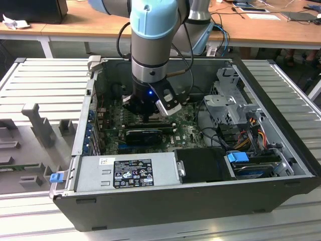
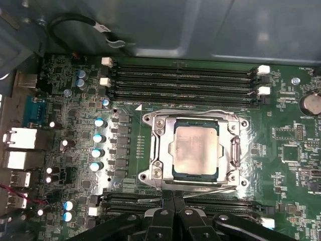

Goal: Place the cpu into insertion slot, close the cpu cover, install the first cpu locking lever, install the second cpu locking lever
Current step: 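Install the second cpu locking lever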

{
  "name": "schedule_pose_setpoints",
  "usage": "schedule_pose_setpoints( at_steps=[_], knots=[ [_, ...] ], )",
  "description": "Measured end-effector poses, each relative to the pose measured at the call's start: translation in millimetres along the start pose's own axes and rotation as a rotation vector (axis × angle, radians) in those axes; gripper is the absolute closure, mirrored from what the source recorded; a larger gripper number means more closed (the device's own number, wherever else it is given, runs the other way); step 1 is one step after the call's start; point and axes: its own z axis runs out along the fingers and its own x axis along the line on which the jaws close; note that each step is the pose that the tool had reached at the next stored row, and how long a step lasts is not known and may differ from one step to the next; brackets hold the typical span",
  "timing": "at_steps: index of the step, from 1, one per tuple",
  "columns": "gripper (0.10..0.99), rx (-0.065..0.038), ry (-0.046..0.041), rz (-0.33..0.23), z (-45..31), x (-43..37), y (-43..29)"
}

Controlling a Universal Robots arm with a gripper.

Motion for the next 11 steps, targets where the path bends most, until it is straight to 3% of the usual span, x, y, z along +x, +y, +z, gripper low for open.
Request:
schedule_pose_setpoints(
  at_steps=[7, 11],
  knots=[
    [0.980, -0.028, 0.0003, -0.013, 4.7, 10.8, -4.7],
    [0.980, -0.056, -0.0011, -0.015, 8.1, 15.2, -6.1]
  ],
)
